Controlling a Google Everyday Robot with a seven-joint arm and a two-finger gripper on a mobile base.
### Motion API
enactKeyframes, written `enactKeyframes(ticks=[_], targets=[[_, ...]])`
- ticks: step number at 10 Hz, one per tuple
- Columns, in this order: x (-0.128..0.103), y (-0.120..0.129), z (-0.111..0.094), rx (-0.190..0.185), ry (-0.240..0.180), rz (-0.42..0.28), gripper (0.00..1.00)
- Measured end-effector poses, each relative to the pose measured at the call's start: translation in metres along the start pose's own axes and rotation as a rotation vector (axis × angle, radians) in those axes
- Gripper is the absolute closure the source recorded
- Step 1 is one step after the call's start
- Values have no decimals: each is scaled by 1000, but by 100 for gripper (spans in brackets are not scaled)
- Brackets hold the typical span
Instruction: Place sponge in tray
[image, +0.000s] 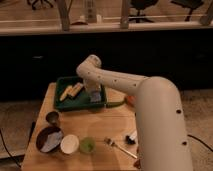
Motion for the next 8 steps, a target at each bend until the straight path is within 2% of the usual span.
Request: enactKeyframes(ticks=[4,6,8], targets=[[-1,-7,-4,27,5,-19,32],[0,-11,-7,37,7,-33,20],[2,-13,-10,42,9,-46,20]])
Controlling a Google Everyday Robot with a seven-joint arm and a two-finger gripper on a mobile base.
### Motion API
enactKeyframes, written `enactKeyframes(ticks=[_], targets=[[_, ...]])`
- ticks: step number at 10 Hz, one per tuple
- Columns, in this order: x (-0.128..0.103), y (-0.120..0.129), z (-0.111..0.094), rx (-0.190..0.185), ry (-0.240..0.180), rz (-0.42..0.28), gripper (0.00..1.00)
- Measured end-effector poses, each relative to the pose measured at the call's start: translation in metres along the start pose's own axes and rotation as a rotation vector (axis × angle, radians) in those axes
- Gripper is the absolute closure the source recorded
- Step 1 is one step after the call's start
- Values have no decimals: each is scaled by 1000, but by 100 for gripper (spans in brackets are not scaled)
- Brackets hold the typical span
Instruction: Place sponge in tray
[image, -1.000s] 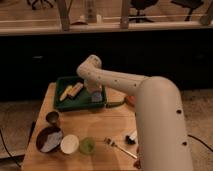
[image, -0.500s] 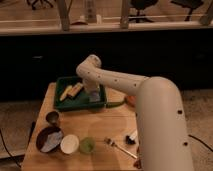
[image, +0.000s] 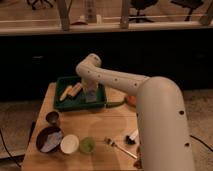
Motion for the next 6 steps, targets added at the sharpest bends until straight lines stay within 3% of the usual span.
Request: enactKeyframes(ticks=[6], targets=[[7,-5,-16,4,22,-31,20]])
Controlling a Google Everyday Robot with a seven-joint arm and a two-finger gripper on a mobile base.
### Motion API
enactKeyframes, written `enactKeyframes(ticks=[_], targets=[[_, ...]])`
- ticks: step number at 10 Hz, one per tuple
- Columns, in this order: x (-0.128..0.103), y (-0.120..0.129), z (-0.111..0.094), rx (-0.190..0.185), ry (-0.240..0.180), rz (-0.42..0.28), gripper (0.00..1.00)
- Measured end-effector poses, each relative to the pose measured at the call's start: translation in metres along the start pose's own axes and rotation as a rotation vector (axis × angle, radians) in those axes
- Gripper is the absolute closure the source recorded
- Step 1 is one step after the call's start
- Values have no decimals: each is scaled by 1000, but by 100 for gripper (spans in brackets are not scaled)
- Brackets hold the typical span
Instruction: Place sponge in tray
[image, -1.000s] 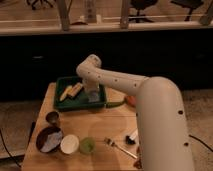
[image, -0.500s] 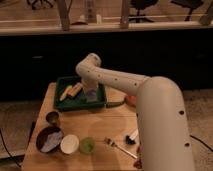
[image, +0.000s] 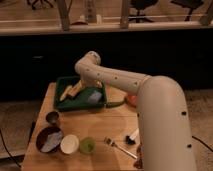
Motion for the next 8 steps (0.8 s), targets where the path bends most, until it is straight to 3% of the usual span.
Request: enactKeyframes(ticks=[8], targets=[[1,4,-8,-3,15,4,20]])
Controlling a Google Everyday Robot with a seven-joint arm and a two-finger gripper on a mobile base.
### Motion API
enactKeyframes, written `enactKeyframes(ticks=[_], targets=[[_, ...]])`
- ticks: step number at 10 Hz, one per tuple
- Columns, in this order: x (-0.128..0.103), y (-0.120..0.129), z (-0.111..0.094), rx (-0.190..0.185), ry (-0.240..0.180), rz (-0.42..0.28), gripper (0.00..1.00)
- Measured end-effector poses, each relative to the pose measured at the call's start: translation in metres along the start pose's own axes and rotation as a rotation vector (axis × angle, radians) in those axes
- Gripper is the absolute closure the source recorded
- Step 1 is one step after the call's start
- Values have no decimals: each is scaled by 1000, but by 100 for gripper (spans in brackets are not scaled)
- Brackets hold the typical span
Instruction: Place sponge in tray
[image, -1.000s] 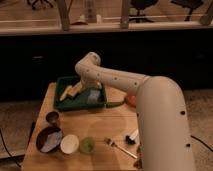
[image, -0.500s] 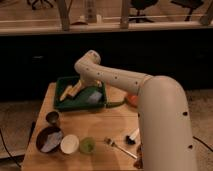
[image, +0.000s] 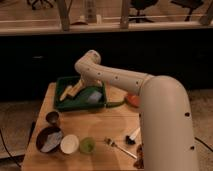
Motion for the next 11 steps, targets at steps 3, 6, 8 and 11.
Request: enactKeyframes(ticks=[3,6,8,11], targets=[[0,2,-2,-2,2,-6,20],[1,5,-4,-3,1,-11,20],[1,4,-4,-3,1,-11,20],[1,4,-4,-3,1,-11,20]])
